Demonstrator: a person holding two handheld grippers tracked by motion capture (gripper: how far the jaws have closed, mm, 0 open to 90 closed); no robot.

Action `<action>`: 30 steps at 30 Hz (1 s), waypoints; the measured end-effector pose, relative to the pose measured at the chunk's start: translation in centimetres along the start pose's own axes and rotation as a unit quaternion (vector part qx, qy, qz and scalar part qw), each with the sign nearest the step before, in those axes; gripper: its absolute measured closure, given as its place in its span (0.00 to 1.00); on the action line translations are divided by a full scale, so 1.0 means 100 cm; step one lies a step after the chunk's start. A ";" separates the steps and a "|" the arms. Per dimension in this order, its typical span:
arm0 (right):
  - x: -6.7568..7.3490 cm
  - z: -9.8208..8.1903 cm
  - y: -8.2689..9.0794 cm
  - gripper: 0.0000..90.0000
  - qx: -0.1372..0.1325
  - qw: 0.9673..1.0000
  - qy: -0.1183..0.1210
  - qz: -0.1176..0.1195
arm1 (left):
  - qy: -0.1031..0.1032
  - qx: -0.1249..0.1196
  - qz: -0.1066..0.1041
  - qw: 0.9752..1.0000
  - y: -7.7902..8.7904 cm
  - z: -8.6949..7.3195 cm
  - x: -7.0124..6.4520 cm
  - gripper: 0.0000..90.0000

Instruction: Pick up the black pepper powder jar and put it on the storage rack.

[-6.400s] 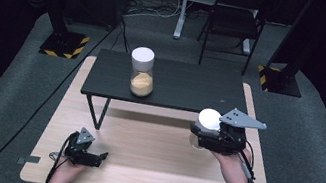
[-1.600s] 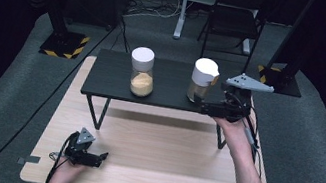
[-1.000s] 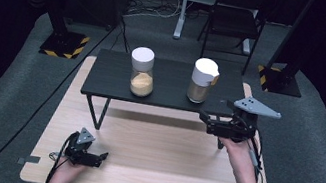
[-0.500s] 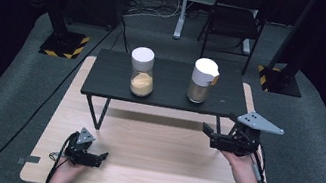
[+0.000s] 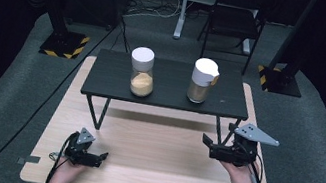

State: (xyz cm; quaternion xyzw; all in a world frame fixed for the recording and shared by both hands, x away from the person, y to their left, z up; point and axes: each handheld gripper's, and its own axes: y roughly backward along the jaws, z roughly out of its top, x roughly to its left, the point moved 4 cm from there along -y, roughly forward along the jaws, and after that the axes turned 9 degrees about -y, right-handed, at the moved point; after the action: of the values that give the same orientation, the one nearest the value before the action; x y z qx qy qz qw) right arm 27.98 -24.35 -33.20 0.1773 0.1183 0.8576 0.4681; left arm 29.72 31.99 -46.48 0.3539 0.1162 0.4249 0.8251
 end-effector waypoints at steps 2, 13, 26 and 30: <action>-0.002 -0.005 -0.001 0.01 0.003 1.000 -0.003 0.002 | 0.000 0.000 0.000 1.000 0.000 0.000 0.000 0.06; -0.012 -0.031 -0.005 0.02 0.019 1.000 -0.019 -0.014 | 0.000 0.000 0.000 1.000 0.000 0.000 0.000 0.06; -0.019 -0.059 -0.012 0.03 0.044 0.998 -0.026 -0.023 | 0.000 0.000 0.000 1.000 0.000 0.000 0.000 0.06; -0.022 -0.067 -0.017 0.03 0.058 0.998 -0.027 -0.020 | 0.000 0.000 0.000 1.000 0.000 0.000 0.000 0.06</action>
State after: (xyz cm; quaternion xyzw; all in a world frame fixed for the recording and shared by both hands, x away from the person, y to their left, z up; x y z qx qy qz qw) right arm 27.64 -25.56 -40.41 0.2253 0.1587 0.8348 0.4766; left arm 29.71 31.98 -46.48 0.3537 0.1164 0.4252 0.8249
